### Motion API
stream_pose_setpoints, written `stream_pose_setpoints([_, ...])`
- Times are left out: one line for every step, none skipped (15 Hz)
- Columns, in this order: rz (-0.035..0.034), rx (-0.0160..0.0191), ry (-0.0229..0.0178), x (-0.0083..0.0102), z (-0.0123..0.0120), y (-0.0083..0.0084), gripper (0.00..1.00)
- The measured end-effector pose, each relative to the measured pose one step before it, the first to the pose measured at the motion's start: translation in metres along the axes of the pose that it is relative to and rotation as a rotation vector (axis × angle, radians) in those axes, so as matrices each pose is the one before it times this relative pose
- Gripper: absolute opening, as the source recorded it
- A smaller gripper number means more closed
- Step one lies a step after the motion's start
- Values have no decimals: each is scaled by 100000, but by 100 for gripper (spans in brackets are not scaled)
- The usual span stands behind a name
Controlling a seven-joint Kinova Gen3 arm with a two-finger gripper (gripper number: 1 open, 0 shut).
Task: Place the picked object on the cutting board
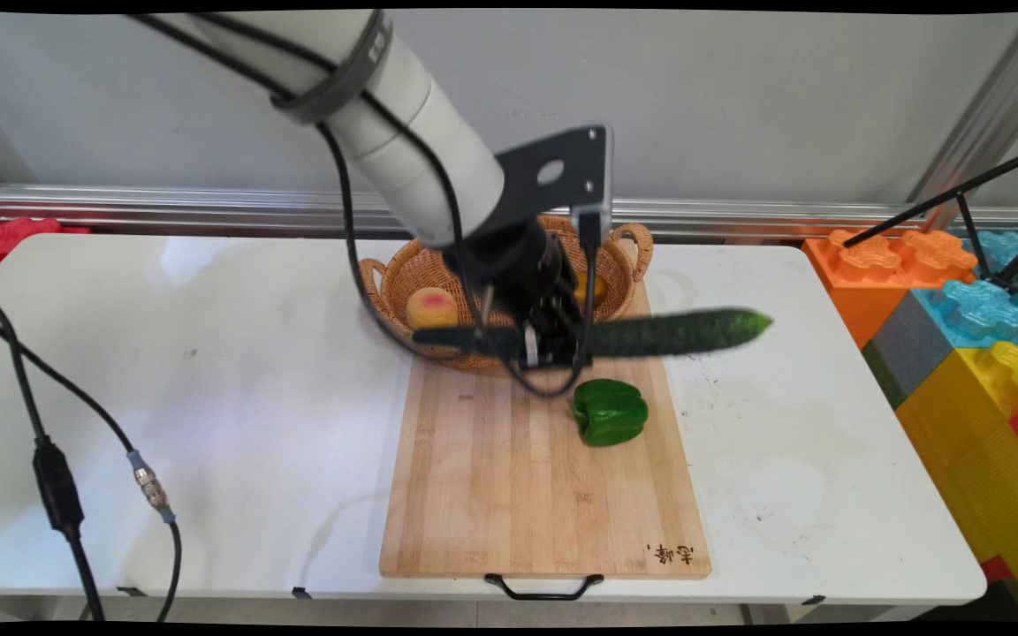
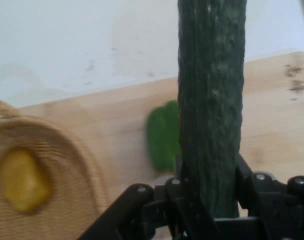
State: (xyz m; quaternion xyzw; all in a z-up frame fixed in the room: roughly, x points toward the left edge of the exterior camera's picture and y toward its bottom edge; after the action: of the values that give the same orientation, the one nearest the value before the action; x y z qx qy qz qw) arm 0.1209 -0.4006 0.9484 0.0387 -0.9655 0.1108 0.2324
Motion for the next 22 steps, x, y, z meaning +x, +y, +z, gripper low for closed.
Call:
stream_pose_setpoints([-546,-1568,-580,-43,288,872,0])
stream_pose_setpoints([-570,-1864,-829,-184,469,974,0])
stream_pose_setpoints([-434,-1415,-977,-310,618,857,0])
stream_pose_setpoints([-591,-1100,-959,-345,629,651,0])
stream_pose_setpoints([-556,-636,-781,-278,477,374,0])
stream_pose_setpoints([-820,-756,-1098,-432,773,477,0])
stream_pose_setpoints([-435,-475,-785,-290,579,278,0])
stream_pose_setpoints([-674,-487,-1028,-405,877,330,0])
stream_pose_setpoints([-747,-386,-1316,-463,1075,290,0])
stream_pose_setpoints([-706,59,-1221,-420,1061,153,0])
stream_pose_setpoints([-497,156,-1013,-336,895,57,0])
stream_pose_setpoints([-256,121,-604,-192,576,11,0])
stream_pose_setpoints([-357,216,-816,-285,833,-11,0])
stream_pose_setpoints([-166,123,-476,-166,533,-13,0])
stream_pose_setpoints([-221,115,-576,-228,760,-18,0])
stream_pose_setpoints([-238,34,-546,-230,828,-13,0])
stream_pose_setpoints([-73,-1,-276,-145,754,-24,0])
stream_pose_setpoints([41,-16,-143,-80,582,-27,0])
stream_pose_setpoints([97,47,-14,-48,665,-50,0])
stream_pose_setpoints([133,11,138,12,409,-42,0])
stream_pose_setpoints([202,-32,165,24,349,-24,100])
stream_pose_setpoints([153,-24,243,30,177,-17,100])
